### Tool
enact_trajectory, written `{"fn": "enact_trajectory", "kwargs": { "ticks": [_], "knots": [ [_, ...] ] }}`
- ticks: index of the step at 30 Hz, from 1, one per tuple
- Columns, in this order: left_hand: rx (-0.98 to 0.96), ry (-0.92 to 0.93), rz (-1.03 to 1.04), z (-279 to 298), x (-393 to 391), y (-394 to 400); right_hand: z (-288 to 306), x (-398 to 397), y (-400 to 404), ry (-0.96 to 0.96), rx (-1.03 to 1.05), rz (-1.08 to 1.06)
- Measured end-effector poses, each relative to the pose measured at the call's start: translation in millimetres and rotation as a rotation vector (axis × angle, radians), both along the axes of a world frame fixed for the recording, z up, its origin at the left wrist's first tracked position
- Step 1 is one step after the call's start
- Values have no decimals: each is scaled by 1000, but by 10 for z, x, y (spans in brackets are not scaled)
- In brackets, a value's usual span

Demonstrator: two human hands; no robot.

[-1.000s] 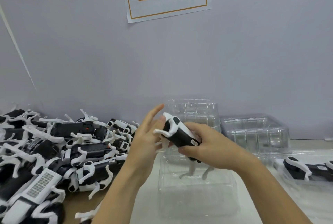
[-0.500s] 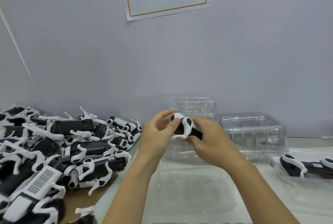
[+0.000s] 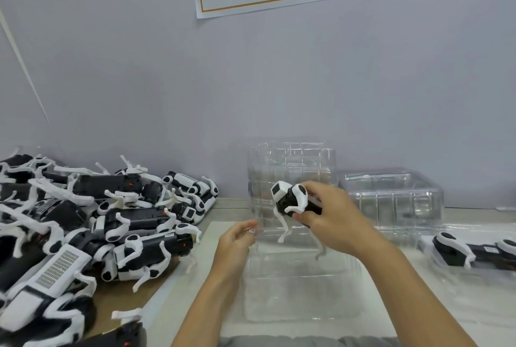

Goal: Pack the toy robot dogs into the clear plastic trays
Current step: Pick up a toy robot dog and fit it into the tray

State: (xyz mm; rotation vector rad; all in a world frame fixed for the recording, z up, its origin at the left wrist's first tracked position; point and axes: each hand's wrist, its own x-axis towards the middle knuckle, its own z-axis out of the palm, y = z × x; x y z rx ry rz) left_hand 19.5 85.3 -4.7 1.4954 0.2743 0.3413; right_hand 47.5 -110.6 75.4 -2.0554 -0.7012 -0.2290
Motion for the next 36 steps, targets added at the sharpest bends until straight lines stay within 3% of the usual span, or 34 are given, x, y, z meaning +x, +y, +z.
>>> {"fn": "enact_trajectory", "kwargs": {
  "ticks": [9,18,26,32,36],
  "knots": [
    [-12,-31,-65,29,-32,-44,-194,-46,187,88,-343,69],
    [-31,-61,-66,37,-40,-59,-205,-91,273,-165,-334,-48],
    [23,-73,-106,52,-65,-45,-143,-103,250,-62,-408,12],
    [63,-49,-99,60,-79,-61,-7,-123,255,-209,-338,-4],
    [56,-44,-133,74,-87,-64,-73,-141,283,-201,-348,16]
  ]
}}
